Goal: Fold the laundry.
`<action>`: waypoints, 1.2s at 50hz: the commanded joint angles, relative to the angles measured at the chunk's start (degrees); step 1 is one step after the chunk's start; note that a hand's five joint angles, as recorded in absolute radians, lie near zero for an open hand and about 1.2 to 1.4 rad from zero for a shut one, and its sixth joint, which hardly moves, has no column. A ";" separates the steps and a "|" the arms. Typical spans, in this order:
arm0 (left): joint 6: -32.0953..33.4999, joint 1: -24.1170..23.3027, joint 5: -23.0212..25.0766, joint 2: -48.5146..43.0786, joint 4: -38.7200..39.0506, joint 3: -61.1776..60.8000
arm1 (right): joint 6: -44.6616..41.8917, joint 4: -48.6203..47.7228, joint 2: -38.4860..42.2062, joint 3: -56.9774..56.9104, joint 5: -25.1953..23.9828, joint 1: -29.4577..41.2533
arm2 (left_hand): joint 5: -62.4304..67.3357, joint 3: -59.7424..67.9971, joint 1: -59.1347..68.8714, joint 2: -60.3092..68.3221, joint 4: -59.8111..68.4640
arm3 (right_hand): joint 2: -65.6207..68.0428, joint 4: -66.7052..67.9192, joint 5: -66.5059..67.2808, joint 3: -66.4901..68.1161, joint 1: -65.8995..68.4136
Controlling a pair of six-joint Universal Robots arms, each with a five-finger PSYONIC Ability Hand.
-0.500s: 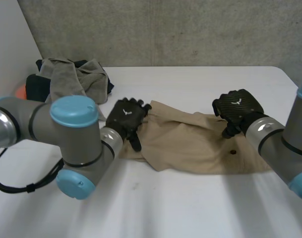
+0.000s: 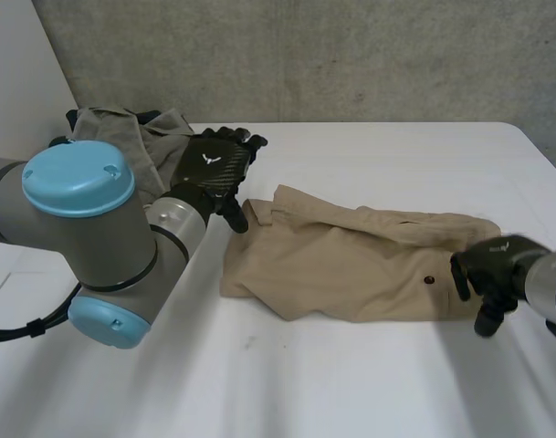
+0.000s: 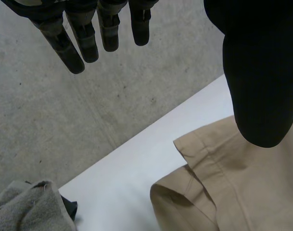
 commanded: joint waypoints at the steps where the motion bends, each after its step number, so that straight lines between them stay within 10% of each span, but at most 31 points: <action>1: 0.30 -0.53 0.06 -0.60 0.66 -0.14 | -0.81 -19.24 0.03 11.67 -1.89 -2.42 | -2.76 -1.93 -0.98 -1.80 -1.44 | -9.82 -9.73 -9.76 -9.87 -10.21; 29: 0.56 -0.36 -0.29 -1.31 0.75 0.03 | -1.42 -45.45 17.26 6.32 -7.95 -2.77 | -2.76 -1.93 -0.98 -1.80 -1.44 | -29.51 -29.42 -29.45 -29.56 -29.90; 60: 1.70 -0.27 -0.29 -2.01 0.84 0.30 | -5.81 -23.39 7.32 6.92 -8.21 -7.51 | -2.76 -1.93 -0.98 -1.80 -1.44 | -14.90 -14.81 -14.85 -14.95 -15.29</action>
